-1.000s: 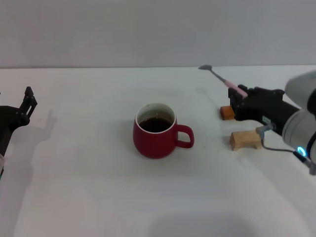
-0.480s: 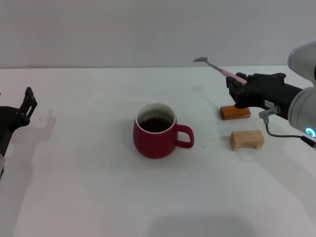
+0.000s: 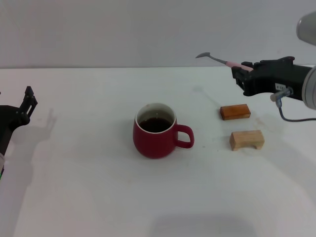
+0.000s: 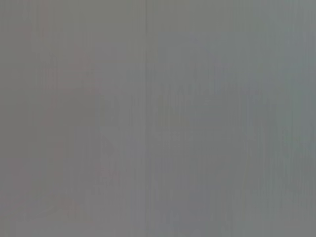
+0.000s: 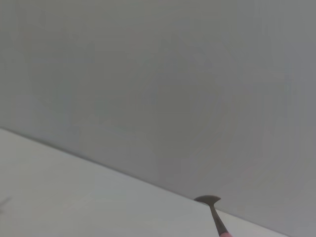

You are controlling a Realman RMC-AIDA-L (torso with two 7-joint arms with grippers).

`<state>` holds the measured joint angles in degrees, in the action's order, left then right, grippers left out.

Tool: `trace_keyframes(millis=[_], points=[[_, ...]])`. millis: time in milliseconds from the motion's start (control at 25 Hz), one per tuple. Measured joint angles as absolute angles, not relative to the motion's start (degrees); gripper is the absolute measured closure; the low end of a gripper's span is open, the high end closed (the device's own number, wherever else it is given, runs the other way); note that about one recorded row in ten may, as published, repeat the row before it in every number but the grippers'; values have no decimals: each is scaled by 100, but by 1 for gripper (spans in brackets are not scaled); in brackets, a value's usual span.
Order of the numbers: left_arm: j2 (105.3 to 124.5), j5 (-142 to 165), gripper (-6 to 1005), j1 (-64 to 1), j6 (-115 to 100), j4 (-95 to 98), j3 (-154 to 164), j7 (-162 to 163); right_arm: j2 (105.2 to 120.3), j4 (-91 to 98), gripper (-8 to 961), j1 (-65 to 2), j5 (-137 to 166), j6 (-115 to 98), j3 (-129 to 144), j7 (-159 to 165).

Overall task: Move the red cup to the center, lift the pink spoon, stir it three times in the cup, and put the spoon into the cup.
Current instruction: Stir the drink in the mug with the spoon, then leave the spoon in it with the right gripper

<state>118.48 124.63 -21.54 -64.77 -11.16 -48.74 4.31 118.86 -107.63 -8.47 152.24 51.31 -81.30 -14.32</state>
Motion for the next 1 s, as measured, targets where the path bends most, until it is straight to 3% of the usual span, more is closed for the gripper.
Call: trace_keyframes(millis=[360, 1000], points=[[11848, 12462, 191, -2185, -6478, -1116, -4878, 431, 11870, -10823, 792, -1748, 15408, 6589, -8406, -1370], [11848, 12463, 191, -2198, -6410, -1082, -4912, 431, 11883, -11255, 793, -2507, 15408, 7711, -8498, -1385]])
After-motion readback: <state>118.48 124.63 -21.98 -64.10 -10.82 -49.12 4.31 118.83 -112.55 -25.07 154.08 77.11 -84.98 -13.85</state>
